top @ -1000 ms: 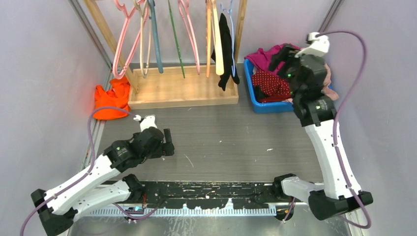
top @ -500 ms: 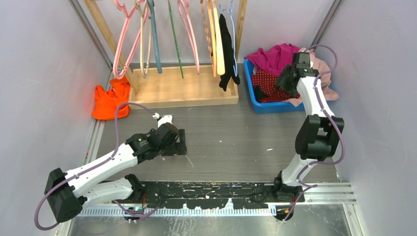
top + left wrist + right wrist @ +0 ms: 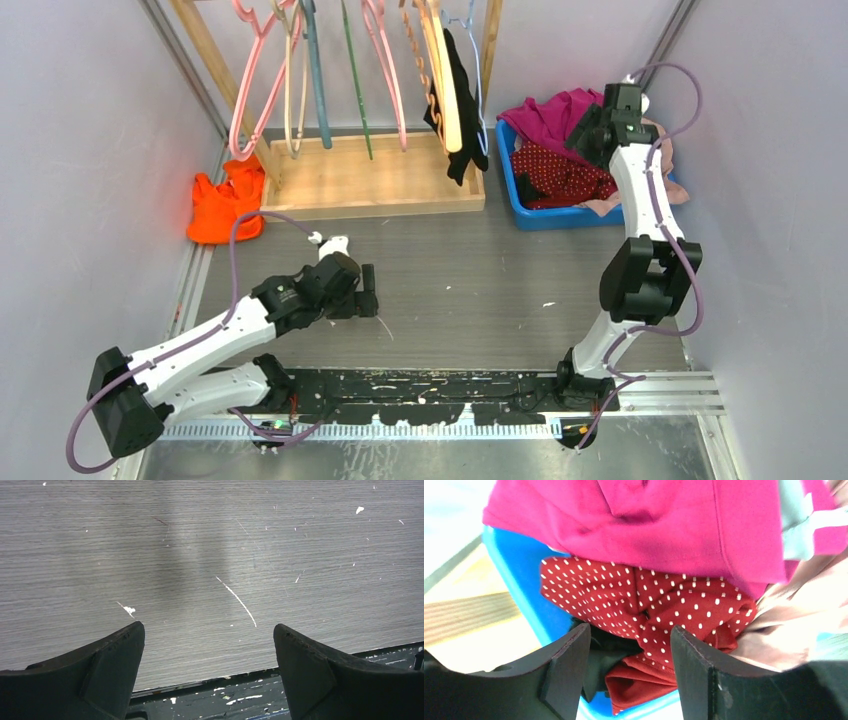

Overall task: Place the skirt on the hanger
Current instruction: Pick up the skirt from the bin.

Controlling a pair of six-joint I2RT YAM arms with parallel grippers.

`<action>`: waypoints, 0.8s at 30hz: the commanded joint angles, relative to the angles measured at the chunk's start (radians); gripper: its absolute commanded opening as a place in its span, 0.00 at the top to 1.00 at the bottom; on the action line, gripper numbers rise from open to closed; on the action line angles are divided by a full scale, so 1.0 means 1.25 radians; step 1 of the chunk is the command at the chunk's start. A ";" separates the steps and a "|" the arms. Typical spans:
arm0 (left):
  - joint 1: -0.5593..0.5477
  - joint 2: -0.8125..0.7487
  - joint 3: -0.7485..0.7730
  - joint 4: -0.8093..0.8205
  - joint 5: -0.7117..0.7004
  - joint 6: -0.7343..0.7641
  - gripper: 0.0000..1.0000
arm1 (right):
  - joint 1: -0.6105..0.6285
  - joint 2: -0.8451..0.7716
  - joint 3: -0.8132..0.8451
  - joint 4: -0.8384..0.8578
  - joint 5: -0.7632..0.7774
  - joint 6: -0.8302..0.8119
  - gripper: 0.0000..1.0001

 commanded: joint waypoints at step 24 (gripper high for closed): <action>0.060 0.023 -0.004 0.047 0.034 0.055 0.00 | -0.027 0.293 0.324 -0.075 0.232 -0.043 0.13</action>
